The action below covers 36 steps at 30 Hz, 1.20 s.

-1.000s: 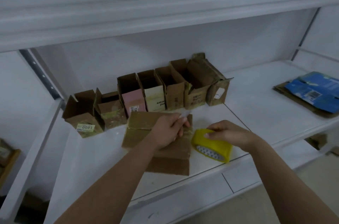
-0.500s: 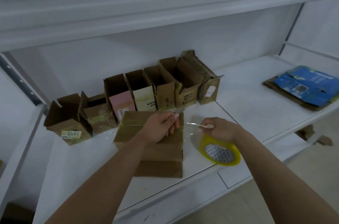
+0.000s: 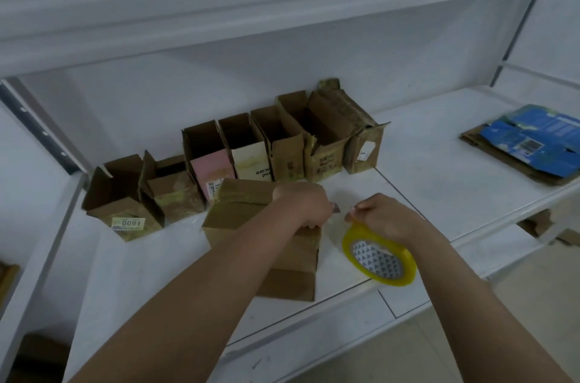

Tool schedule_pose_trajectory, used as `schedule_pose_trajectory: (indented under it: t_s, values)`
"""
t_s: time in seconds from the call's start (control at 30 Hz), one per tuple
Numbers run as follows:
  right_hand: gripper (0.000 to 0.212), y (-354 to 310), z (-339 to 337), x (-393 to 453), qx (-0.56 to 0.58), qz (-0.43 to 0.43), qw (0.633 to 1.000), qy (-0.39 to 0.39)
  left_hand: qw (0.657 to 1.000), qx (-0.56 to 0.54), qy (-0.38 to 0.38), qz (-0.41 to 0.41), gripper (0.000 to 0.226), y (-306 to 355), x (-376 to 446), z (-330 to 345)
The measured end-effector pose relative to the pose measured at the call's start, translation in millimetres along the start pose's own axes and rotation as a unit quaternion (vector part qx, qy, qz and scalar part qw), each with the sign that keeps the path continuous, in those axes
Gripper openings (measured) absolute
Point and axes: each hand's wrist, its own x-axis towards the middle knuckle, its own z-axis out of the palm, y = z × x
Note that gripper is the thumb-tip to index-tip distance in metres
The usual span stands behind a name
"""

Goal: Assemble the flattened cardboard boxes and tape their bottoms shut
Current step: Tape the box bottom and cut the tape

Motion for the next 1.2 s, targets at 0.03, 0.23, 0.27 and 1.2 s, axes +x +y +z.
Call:
schedule_pose_trajectory:
  t_s: [0.03,0.23,0.27,1.2]
  values:
    - [0.059,-1.2,1.2,-1.1,0.017,-0.001,1.0,0.005,0.999,0.04,0.016,-0.012,0.046,4.7,1.2,1.8]
    - [0.036,15.4,-10.2,-21.8,0.121,0.038,0.991,0.038,0.99,-0.059,0.065,0.107,0.041,-18.5,-15.4,4.9]
    - [0.022,20.1,-11.6,-25.3,0.132,0.043,0.99,0.038,0.973,-0.177,0.064,0.135,0.041,-28.3,-21.0,8.8]
    - [0.034,7.2,44.4,-14.3,-0.085,0.062,0.988,0.109,0.97,-0.082,0.122,0.196,0.054,-76.3,-71.5,47.3]
